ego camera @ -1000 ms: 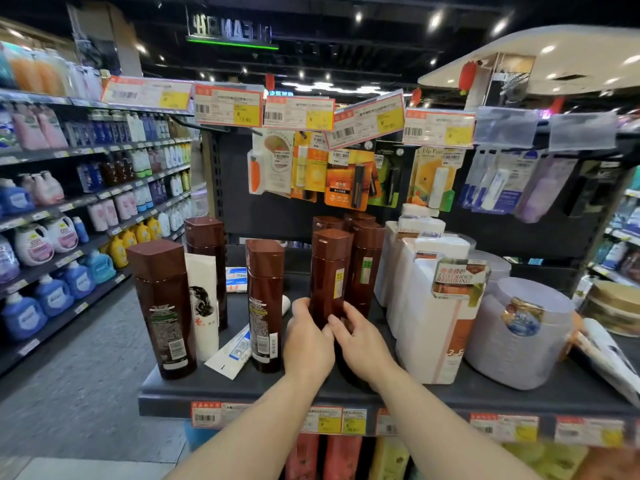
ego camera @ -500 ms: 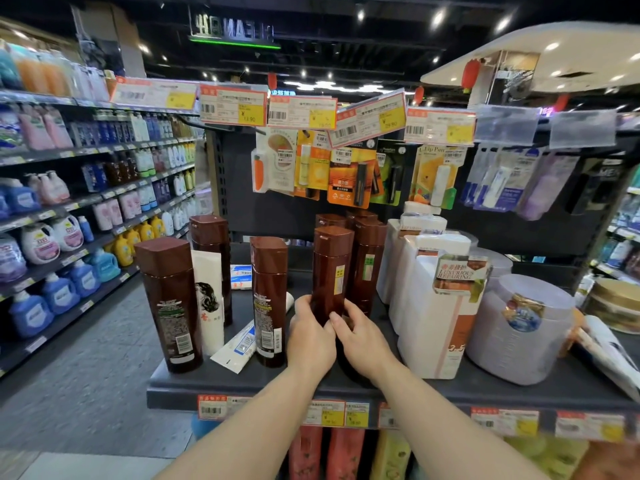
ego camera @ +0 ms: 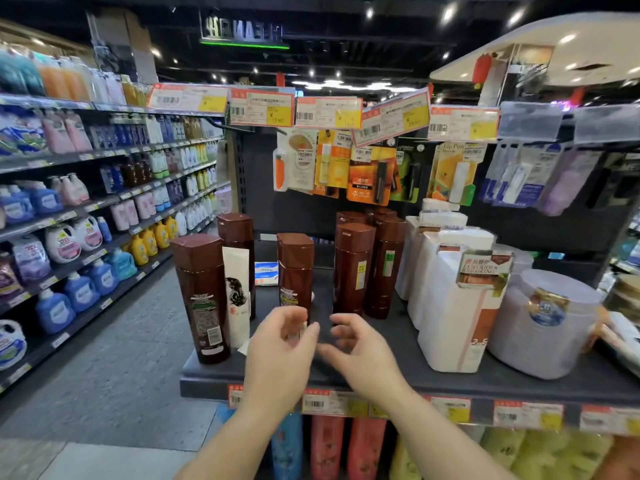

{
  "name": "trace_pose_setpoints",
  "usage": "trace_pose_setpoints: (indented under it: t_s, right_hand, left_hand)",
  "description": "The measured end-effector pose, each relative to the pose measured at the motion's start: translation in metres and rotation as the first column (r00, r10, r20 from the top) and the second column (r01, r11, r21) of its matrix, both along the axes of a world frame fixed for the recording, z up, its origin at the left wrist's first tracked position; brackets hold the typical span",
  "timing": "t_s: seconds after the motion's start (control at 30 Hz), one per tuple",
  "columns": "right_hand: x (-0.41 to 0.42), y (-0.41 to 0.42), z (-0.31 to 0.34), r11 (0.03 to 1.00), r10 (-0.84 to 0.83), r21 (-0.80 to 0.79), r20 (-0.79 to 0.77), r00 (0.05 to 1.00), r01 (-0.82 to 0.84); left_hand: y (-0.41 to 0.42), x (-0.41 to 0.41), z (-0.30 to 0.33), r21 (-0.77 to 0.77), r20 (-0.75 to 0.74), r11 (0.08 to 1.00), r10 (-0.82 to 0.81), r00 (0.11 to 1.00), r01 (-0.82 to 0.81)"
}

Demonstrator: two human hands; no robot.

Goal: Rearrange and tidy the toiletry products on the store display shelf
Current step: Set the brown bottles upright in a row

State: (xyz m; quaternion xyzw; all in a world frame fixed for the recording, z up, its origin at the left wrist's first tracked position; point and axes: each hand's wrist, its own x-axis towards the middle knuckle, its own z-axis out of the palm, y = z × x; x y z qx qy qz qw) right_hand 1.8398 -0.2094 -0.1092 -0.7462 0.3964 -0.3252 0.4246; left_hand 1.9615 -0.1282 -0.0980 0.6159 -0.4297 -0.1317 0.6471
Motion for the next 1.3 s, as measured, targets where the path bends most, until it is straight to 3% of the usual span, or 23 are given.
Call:
trace_pose_setpoints:
  t_s: [0.13,0.27,0.43,0.53,0.67,0.77,0.93,1.1,1.3]
  right_hand:
    - [0.037,0.002,0.004,0.997,0.065,-0.046,-0.099,0.993,-0.070]
    - [0.055,0.001,0.005,0.990,0.041,-0.126,-0.145,0.989,-0.059]
    - [0.029,-0.004,0.007,0.986,0.133,-0.083,-0.120,0.984,-0.143]
    - [0.005,-0.005,0.006,0.991,0.066,-0.108,-0.078,0.995,-0.074]
    - [-0.013,0.000,0.003,0.969,-0.188,-0.188,-0.123,0.974,0.163]
    - [-0.023,0.002,0.003,0.978,-0.152,-0.169,-0.163,0.975,0.124]
    - [-0.030,-0.005,0.006,0.989,-0.105,-0.119,-0.139,0.985,0.089]
    - [-0.028,-0.009,0.005,0.991,-0.124,-0.062,-0.058,0.991,0.120]
    - [-0.023,-0.011,0.003,0.981,-0.157,-0.137,-0.127,0.979,0.139]
  left_hand:
    - [0.002,0.011,0.000,0.013,0.011,0.995,0.101,0.995,-0.101]
    - [-0.007,0.017,-0.008,0.084,-0.024,0.991,0.105,0.994,-0.102]
    - [-0.021,0.022,-0.016,0.155,-0.155,0.977,-0.125,0.980,0.149]
    - [-0.031,0.005,-0.014,0.150,-0.191,0.939,-0.280,0.941,0.309]
    - [-0.045,-0.020,-0.009,0.153,-0.040,0.942,-0.295,0.955,0.298]
    - [-0.049,-0.015,-0.008,0.150,-0.008,0.922,-0.360,0.933,0.357]
    - [-0.047,0.009,-0.005,0.158,-0.119,0.821,-0.536,0.836,0.549]
    - [-0.047,0.011,-0.003,0.251,-0.129,0.792,-0.542,0.830,0.556]
    - [-0.052,0.012,-0.011,0.331,-0.041,0.801,-0.516,0.856,0.499]
